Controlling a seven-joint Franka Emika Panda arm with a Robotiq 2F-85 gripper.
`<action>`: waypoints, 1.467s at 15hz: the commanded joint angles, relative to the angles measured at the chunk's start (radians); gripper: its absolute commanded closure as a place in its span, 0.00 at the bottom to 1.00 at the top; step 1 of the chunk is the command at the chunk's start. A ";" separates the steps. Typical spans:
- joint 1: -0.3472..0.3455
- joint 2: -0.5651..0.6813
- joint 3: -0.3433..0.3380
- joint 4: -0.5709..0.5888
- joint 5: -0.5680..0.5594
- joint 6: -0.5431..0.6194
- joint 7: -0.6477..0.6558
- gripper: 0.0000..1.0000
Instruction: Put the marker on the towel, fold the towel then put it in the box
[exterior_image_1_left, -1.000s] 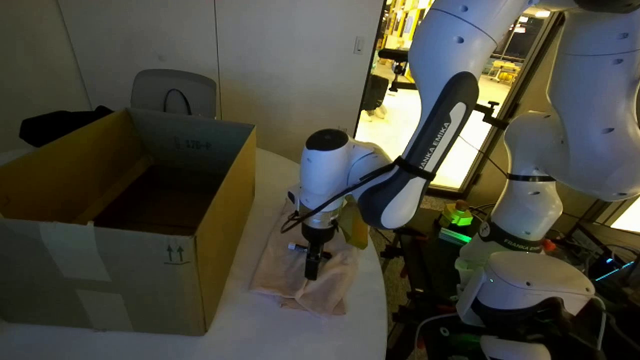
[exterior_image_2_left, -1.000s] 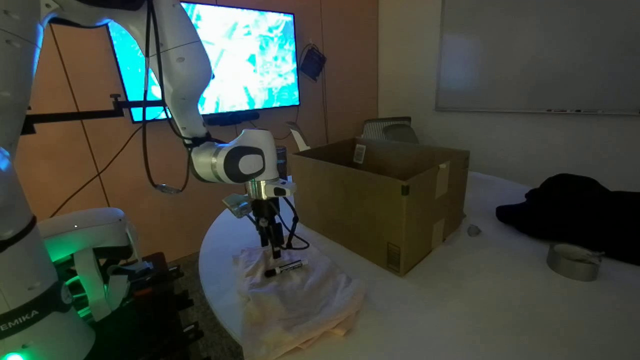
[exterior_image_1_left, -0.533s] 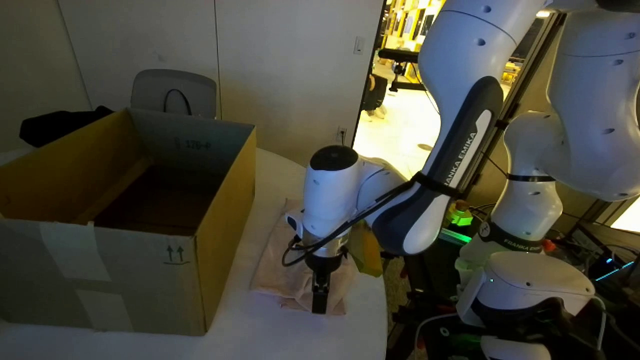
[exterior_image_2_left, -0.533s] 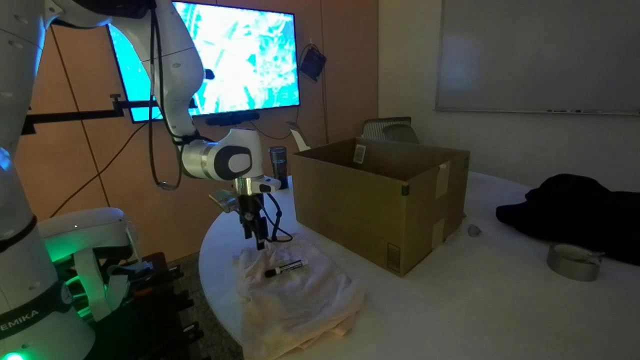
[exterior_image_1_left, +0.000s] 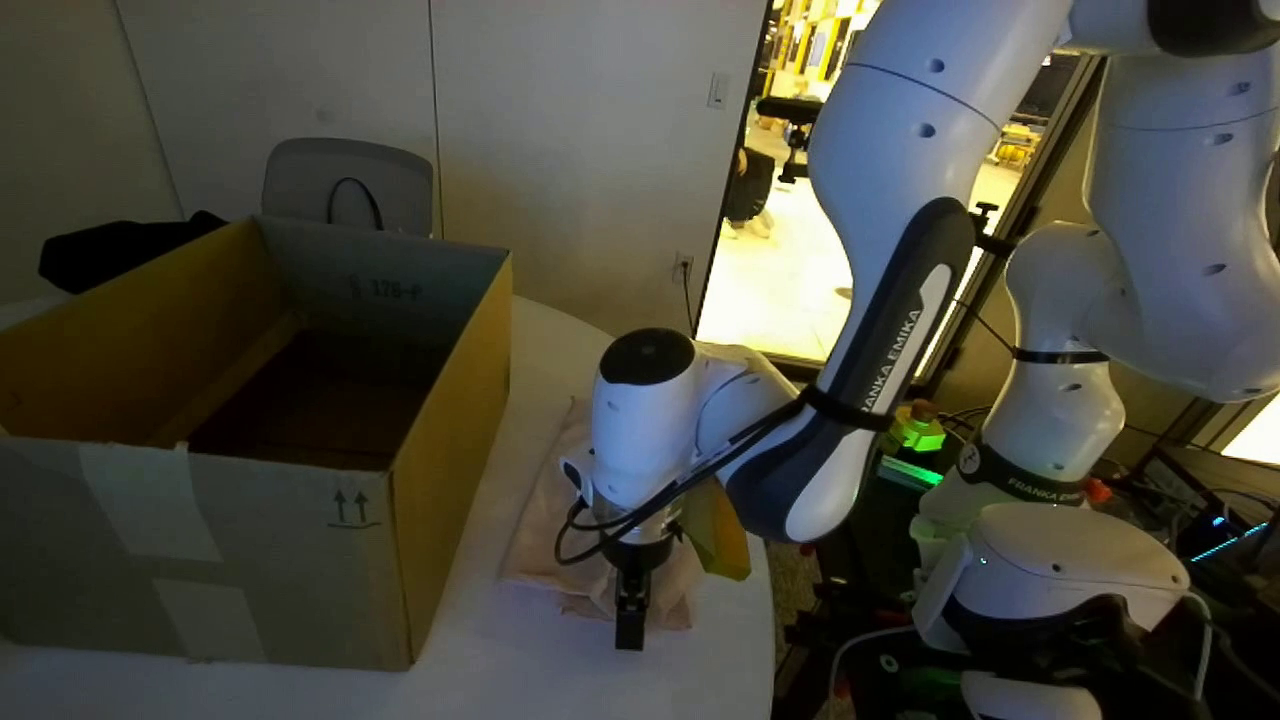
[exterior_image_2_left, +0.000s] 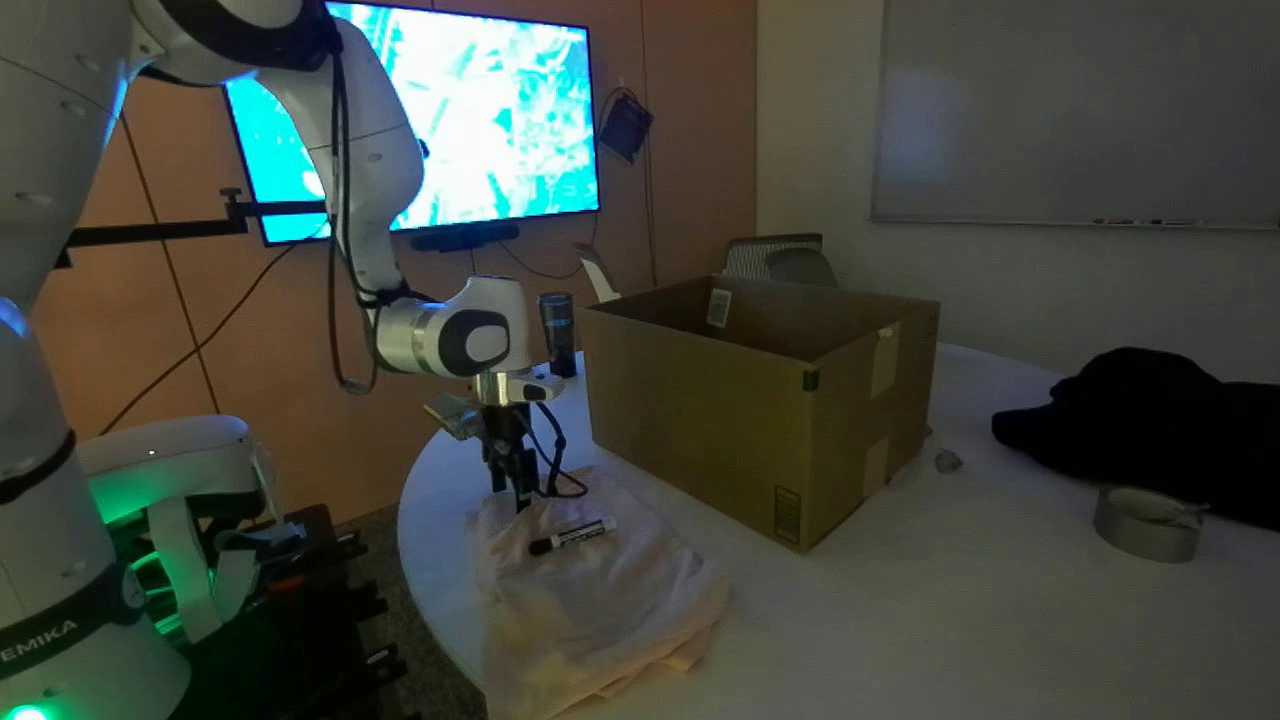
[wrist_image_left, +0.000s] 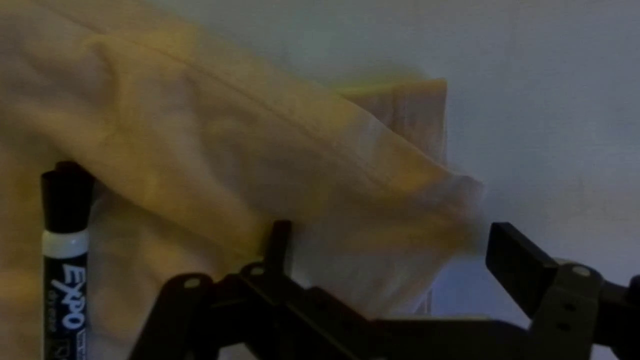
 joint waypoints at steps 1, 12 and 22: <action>0.033 0.048 -0.044 0.037 -0.009 0.016 0.027 0.02; 0.014 -0.012 -0.051 0.010 0.002 0.009 0.001 0.91; -0.024 -0.184 -0.101 -0.116 -0.028 0.029 0.018 0.96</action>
